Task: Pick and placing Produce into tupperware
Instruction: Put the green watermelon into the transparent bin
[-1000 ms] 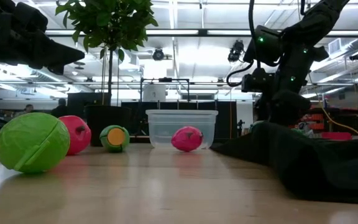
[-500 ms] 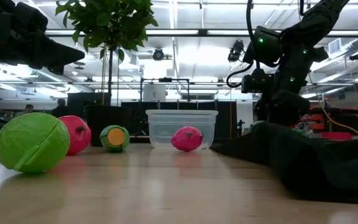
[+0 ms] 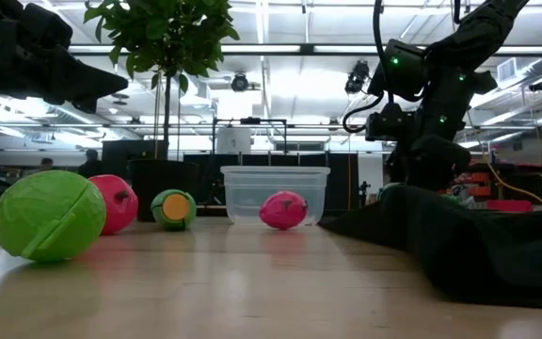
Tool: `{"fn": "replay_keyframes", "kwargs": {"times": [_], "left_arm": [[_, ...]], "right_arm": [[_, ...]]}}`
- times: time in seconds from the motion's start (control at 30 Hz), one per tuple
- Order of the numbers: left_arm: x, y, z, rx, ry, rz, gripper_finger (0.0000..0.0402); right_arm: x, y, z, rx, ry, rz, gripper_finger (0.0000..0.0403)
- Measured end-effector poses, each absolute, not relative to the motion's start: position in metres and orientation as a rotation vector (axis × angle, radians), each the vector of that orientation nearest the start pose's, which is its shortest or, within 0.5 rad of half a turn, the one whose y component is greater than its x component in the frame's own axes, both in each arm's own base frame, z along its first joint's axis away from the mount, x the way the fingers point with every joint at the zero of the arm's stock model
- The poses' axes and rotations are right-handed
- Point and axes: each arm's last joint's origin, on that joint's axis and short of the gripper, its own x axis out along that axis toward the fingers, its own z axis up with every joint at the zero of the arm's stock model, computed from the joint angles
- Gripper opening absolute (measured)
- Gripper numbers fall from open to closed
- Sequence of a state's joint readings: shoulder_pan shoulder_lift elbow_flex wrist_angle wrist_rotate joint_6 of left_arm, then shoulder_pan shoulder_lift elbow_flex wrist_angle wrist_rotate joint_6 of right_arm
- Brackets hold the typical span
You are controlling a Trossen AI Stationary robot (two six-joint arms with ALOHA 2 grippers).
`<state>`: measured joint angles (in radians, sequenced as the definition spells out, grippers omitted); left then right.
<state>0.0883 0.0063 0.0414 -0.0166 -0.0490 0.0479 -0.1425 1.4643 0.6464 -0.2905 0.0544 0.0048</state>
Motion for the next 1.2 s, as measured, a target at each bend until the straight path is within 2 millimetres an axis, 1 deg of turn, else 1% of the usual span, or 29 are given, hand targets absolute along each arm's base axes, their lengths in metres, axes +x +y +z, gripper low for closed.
{"fn": "replay_keyframes", "kwargs": {"times": [0.2,0.47,0.8,1.2], "left_arm": [[0.0949,0.0098,0.1755,0.048,-0.015,0.138,0.0040],[0.0949,0.0098,0.1755,0.048,-0.015,0.137,0.0030],[0.0949,0.0098,0.1755,0.048,-0.016,0.137,0.0040],[0.0949,0.0098,0.1755,0.048,-0.016,0.137,0.0030]], "right_arm": [[0.2436,-0.0365,0.1417,0.051,1.109,-0.178,0.0330],[0.2437,-0.0365,0.1419,0.050,1.108,-0.177,0.0316],[0.2436,-0.0365,0.1419,0.050,1.108,-0.177,0.0316],[0.2437,-0.0365,0.1419,0.047,1.108,-0.175,0.0315]]}}
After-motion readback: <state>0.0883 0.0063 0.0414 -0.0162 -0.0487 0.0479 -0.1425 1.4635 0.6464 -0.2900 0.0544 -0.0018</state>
